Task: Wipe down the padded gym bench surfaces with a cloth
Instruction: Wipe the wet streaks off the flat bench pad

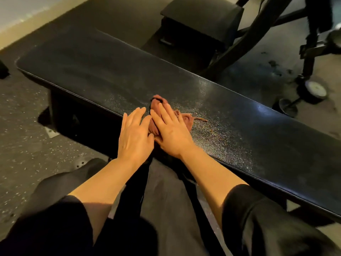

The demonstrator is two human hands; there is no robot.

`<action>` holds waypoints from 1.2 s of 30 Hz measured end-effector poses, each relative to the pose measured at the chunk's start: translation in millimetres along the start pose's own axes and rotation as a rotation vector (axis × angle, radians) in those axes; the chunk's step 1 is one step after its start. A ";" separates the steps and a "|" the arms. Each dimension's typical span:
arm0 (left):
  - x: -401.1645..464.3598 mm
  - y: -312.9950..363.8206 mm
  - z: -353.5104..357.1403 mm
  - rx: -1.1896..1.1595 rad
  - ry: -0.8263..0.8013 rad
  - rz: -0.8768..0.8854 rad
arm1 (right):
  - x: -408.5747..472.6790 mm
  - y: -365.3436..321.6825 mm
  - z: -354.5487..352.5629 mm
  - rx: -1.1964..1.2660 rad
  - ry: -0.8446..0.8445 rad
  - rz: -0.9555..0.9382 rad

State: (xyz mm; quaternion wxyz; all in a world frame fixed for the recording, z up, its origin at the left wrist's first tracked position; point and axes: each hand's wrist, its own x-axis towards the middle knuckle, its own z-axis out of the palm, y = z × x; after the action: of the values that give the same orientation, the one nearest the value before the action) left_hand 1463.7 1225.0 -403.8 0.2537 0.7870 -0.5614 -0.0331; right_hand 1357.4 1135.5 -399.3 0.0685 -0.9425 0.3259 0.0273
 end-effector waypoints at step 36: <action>28.8 43.8 21.0 0.046 -0.050 0.042 | -3.0 60.2 -16.8 0.080 0.034 0.105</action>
State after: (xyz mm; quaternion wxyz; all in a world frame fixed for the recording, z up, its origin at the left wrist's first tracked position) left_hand 1429.2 1180.9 -396.2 0.2220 0.7797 -0.5845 -0.0342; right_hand 1317.9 1088.0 -389.1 0.0991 -0.9210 0.3767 0.0018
